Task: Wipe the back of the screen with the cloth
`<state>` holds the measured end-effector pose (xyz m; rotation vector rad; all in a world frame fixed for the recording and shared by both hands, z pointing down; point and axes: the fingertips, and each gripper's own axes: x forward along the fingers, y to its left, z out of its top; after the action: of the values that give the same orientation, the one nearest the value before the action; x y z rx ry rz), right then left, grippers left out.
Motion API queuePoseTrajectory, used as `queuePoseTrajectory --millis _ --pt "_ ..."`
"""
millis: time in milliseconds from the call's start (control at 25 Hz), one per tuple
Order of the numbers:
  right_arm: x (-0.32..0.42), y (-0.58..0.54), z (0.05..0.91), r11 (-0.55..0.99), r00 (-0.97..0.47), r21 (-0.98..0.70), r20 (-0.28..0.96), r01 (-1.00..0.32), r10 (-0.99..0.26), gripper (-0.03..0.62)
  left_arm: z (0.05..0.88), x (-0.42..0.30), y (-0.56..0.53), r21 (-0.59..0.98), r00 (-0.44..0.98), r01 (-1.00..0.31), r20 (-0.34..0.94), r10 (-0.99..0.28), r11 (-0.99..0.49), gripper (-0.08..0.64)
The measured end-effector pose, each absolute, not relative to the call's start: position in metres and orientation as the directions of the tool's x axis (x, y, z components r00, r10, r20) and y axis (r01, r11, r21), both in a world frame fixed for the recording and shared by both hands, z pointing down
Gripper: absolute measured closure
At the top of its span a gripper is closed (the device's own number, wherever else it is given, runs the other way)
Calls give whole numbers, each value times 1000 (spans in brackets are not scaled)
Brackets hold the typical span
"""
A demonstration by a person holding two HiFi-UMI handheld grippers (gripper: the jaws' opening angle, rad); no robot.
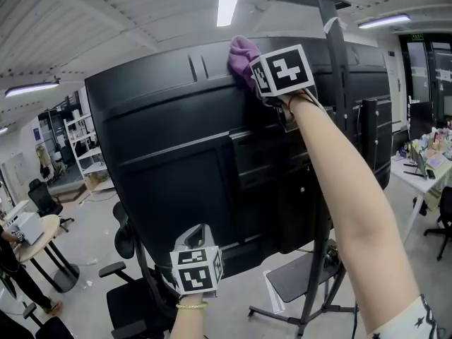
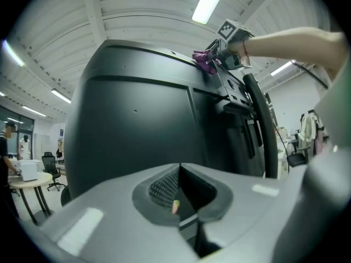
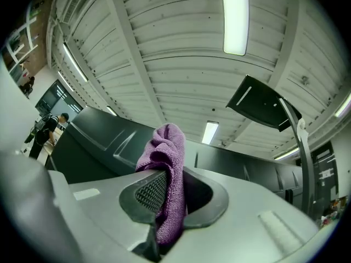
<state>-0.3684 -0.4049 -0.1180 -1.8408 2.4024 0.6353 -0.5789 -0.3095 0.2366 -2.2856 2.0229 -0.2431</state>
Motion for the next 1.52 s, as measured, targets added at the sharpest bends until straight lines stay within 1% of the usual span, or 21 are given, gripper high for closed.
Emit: queuePoseTrajectory --millis 80,240,360,480,560,800,920,1080,1240,1520 --pt "-370 -394 -122 243 -327 277 -315 -930 -891 537 238 -574 -307 -169 112 -978 67 -991 -122 552" --pt "-376 -350 -113 396 -468 253 -386 -883 -795 537 248 -556 -288 -181 98 -977 67 -993 -109 552" --pt "-362 -304 -87 457 -541 290 -416 -841 -731 537 262 -530 -271 -164 110 -979 83 -991 -122 552" --pt "-331 -264 -39 449 -570 358 -408 -819 -713 537 283 -486 -253 -130 134 -981 97 -986 -146 552" --pt "-303 -246 11 460 -583 371 -367 -806 -725 537 301 -450 -237 -114 147 -981 99 -984 -158 552" --pt "-191 -199 176 441 -523 314 -258 -841 -812 537 362 -326 -194 -55 247 -966 82 -966 -252 552" --pt "-134 -180 255 420 -476 264 -202 -868 -856 537 398 -262 -181 -16 296 -954 101 -950 -299 552" --pt "-82 -160 333 390 -414 173 -137 -905 -900 537 423 -201 -171 -27 344 -936 125 -931 -350 552" --pt "-43 -154 369 351 -361 108 -96 -930 -928 537 436 -154 -174 -18 406 -910 159 -900 -413 552" --pt "21 -190 376 304 -313 91 -106 -948 -944 537 434 -75 -215 -33 468 -878 153 -870 -478 552"
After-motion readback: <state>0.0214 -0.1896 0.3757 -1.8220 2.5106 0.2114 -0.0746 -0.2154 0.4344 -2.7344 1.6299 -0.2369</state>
